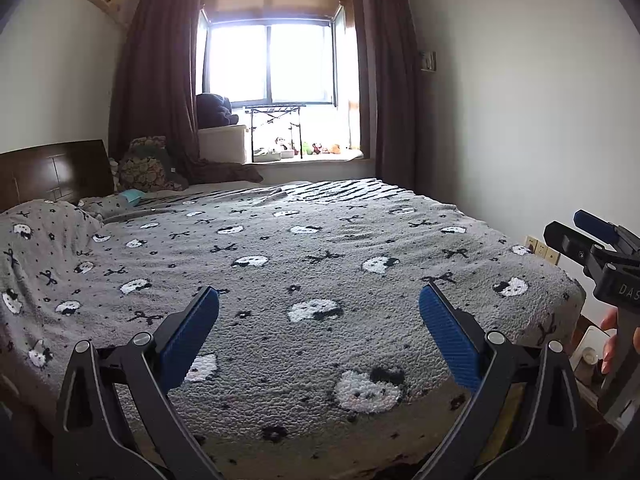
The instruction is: Collect trash
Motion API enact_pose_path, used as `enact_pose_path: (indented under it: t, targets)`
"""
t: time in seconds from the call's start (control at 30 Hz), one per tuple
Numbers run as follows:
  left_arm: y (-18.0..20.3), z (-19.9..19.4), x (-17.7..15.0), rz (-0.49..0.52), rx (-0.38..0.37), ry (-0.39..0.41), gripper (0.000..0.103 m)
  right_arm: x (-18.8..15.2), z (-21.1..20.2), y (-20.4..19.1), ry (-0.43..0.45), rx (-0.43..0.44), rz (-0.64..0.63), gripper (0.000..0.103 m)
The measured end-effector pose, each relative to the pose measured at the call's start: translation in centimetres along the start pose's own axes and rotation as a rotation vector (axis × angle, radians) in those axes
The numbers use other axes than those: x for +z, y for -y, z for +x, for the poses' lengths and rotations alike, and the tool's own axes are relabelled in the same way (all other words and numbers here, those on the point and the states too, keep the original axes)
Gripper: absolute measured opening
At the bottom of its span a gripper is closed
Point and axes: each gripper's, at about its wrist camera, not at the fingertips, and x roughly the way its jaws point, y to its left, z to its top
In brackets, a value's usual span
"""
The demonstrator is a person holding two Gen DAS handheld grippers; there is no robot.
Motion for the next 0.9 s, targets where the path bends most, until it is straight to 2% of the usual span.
enact_pose_path:
  t: [0.9]
  targets:
    - [-0.50, -0.32, 0.37, 0.002, -0.004, 0.004, 0.095, 0.00, 0.41, -0.37, -0.010, 0.009, -0.009, 0.100]
